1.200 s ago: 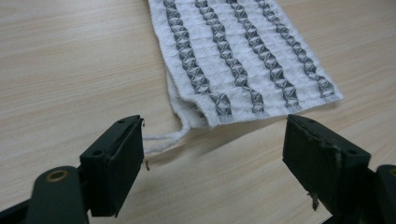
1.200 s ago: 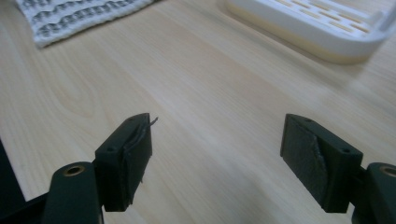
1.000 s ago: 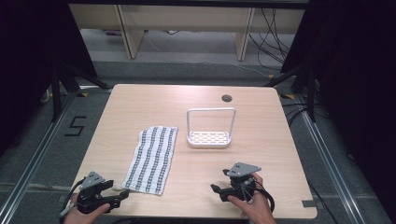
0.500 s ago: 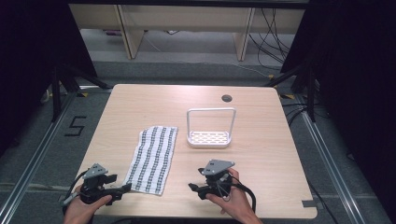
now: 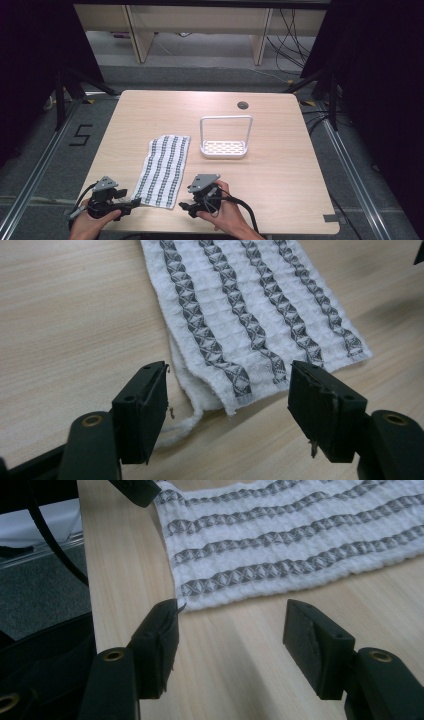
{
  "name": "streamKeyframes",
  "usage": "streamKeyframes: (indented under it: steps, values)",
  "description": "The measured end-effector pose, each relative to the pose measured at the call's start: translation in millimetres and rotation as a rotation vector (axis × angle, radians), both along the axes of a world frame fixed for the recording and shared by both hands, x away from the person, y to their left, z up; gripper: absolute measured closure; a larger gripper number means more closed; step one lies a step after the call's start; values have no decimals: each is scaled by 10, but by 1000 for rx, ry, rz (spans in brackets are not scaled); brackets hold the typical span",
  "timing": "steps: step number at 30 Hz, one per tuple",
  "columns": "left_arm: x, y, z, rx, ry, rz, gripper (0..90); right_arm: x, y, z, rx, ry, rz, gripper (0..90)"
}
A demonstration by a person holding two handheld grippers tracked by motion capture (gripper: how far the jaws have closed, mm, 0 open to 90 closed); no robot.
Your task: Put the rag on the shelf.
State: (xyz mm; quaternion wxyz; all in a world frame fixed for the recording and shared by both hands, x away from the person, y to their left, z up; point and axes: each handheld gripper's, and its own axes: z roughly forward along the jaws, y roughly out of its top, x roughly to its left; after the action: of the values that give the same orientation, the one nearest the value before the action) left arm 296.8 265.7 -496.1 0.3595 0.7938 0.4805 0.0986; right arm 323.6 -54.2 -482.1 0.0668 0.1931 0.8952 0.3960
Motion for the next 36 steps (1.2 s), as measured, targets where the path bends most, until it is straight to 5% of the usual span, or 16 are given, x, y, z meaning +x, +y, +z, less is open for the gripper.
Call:
streamKeyframes:
  steps: [7, 18, 25, 31, 36]
  values:
    - [64, -3, -2, 7, 17, 5, 347, 3, 240, -74, -35, 13, 37, 422]
    - [131, -67, -31, 65, 61, 7, 417, 53, 398, -147, -54, 31, 53, 467]
    - [137, -94, -82, 63, 72, 11, 449, 43, 506, -205, -71, 47, 71, 523]
    - [122, -128, -75, 91, 61, -8, 504, 77, 553, -272, -95, 49, 65, 581]
    - [103, -168, -83, 119, 28, -15, 595, 88, 563, -280, -110, 6, 61, 697]
